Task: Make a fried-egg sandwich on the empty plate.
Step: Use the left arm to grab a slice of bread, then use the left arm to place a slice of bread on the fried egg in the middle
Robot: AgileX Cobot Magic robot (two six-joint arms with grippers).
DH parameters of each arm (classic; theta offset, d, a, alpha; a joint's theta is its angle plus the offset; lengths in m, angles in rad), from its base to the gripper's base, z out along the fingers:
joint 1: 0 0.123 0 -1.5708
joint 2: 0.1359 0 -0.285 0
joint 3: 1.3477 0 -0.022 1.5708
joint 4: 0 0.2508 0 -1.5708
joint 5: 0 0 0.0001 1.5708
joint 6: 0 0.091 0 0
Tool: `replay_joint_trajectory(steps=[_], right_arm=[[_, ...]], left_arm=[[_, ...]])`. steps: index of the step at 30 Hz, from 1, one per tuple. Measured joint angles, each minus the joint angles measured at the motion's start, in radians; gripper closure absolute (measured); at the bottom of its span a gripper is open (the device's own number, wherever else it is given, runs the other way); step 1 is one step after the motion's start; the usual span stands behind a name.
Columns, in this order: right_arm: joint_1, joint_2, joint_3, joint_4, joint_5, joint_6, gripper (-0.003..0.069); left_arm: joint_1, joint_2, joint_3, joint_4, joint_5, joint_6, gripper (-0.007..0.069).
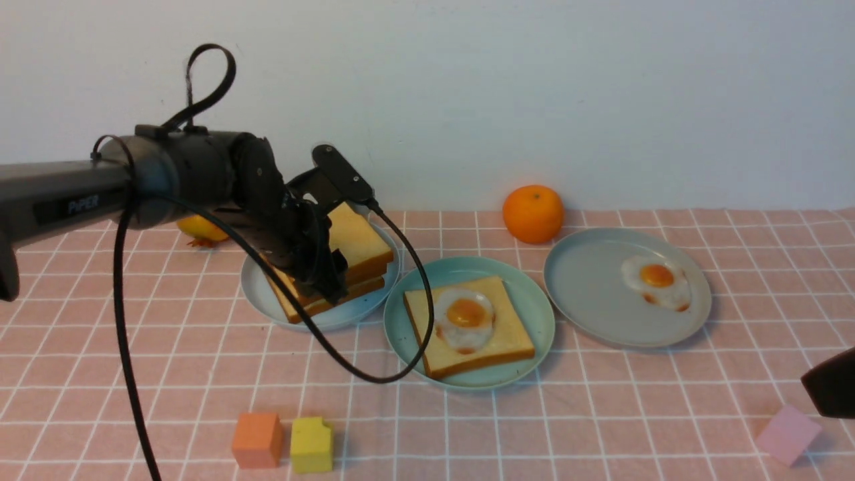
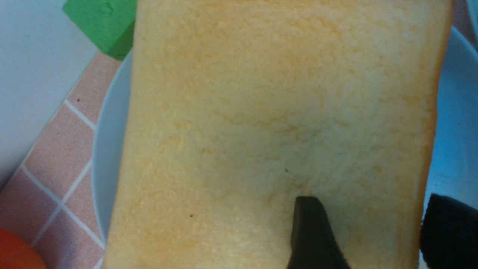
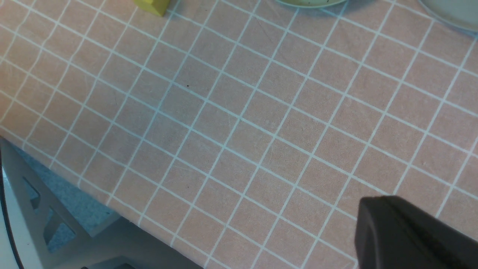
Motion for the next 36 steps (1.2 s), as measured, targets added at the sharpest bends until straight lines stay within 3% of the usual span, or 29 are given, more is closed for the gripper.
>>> replay_joint_trajectory(steps=[4,7,13,25,31,36], right_arm=[[0.0,0.0,0.0,0.0,0.0,-0.013,0.0637],[0.0,0.0,0.0,0.0,0.0,-0.017,0.0637],[0.0,-0.001,0.0,0.003,0.001,-0.019,0.0637],[0.0,-0.113,0.0,-0.027,0.001,-0.013,0.0635],[0.0,-0.236,0.0,-0.065,0.002,0.023,0.0635],[0.0,-0.317,0.0,-0.067,0.002,0.031,0.0634]], left_arm=[[0.0,0.002,0.0,0.006,-0.007,0.0,0.0256],[-0.001,0.003,0.0,0.007,-0.009,0.001,0.0386],[-0.002,0.004,0.0,0.006,-0.014,0.005,0.054],[-0.008,-0.178,0.001,-0.046,0.035,0.001,0.055],[-0.176,-0.299,0.059,-0.183,0.095,0.17,0.055],[-0.307,-0.225,0.116,-0.198,0.052,0.246,0.0553]])
